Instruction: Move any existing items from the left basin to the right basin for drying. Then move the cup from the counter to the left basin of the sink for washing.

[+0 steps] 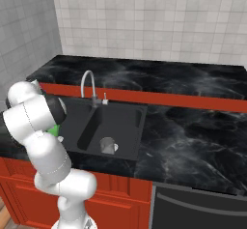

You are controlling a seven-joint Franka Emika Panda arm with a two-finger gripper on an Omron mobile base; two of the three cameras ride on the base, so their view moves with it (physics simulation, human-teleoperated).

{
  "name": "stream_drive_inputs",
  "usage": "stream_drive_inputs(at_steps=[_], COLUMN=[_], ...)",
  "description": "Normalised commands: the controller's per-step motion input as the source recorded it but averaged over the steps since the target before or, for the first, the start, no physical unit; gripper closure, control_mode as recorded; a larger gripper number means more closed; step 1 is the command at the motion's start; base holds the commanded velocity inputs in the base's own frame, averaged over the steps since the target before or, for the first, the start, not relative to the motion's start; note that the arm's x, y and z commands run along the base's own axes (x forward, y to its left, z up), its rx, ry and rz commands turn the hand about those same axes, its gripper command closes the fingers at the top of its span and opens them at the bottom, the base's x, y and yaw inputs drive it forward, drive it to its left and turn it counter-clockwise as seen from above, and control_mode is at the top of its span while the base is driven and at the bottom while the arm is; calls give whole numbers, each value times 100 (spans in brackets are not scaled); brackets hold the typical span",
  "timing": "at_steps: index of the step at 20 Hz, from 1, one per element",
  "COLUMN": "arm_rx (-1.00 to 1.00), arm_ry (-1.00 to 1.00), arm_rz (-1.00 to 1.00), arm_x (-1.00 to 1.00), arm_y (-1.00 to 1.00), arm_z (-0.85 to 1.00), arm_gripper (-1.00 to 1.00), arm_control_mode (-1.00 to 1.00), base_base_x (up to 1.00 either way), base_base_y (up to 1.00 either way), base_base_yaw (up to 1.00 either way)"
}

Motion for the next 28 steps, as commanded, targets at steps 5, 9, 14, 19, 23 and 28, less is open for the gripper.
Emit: stream_drive_inputs(at_steps=[5, 9, 14, 19, 23, 28], arm_rx=[0, 0, 0, 0, 0, 0], arm_ry=[0, 0, -1, -1, 0, -1], arm_rz=[4, 2, 1, 0, 0, 0], arm_x=[26, 28, 23, 23, 22, 19], arm_y=[24, 18, 11, 8, 7, 2], arm_z=[-32, -25, -19, -24, -26, -26], arm_gripper=[100, 100, 100, 100, 100, 100], arm_control_mode=[-100, -100, -100, -100, -100, -100], base_base_x=[0, 0, 0, 0, 0, 0], base_base_y=[0, 0, 0, 0, 0, 0], base_base_yaw=[0, 0, 0, 0, 0, 0])
